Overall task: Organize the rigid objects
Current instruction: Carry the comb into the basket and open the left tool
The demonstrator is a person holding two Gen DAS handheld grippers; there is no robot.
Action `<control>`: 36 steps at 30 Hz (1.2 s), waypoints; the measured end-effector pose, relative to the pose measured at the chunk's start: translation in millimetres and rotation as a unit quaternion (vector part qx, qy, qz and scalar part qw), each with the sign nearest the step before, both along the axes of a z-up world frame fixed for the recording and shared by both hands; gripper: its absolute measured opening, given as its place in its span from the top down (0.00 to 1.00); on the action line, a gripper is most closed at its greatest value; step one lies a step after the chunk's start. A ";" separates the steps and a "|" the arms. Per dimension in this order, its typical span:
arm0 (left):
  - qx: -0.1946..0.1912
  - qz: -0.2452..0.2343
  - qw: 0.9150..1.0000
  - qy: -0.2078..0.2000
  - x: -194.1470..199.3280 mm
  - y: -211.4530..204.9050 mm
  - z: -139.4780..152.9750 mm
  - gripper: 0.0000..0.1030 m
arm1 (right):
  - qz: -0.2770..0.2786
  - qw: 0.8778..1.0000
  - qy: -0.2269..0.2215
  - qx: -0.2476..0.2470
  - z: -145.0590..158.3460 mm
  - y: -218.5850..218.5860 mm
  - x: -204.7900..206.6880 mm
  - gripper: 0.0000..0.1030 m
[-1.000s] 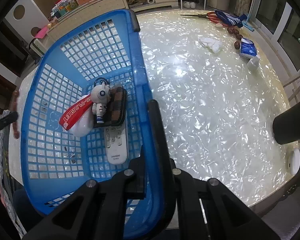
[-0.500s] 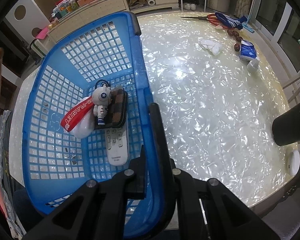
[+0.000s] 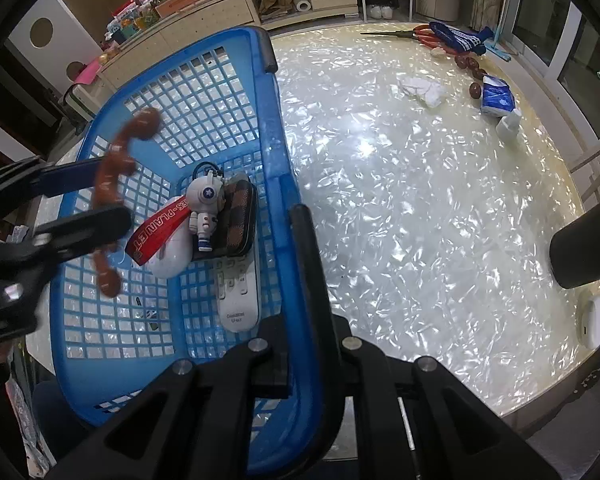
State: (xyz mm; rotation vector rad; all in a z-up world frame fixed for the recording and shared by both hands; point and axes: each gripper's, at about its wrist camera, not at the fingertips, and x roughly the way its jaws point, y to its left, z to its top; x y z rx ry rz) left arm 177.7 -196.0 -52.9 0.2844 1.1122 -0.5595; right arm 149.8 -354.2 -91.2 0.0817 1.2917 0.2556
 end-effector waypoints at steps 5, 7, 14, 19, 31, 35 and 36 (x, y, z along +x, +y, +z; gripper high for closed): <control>0.024 -0.006 0.999 0.025 16.1 -7.8 -22.4 0.45 | -0.002 1.000 0.002 0.004 -2.7 -0.5 -1.3 0.93; 0.034 -0.018 0.999 0.028 19.1 -12.9 -27.6 0.45 | -0.003 1.000 0.000 0.005 -3.0 -1.4 -1.7 0.93; 0.062 -0.041 0.997 0.032 26.3 -26.9 -38.0 0.45 | -0.004 1.000 0.003 0.008 -8.1 -1.6 0.0 0.93; 0.065 -0.043 0.996 0.035 29.3 -28.7 -39.9 0.45 | -0.002 1.000 0.003 0.009 -8.7 0.6 0.5 0.93; 0.062 -0.083 0.995 -0.006 20.8 -31.9 -27.6 0.09 | -0.004 1.000 0.002 0.012 -7.2 0.2 0.4 0.93; 0.078 -0.067 0.995 -0.015 23.8 -19.1 -18.8 0.09 | -0.003 1.000 0.002 0.012 -6.9 0.3 0.2 0.93; 0.079 -0.064 0.995 -0.017 24.0 -15.2 -14.5 0.09 | -0.003 1.000 0.002 0.012 -7.1 0.0 0.2 0.93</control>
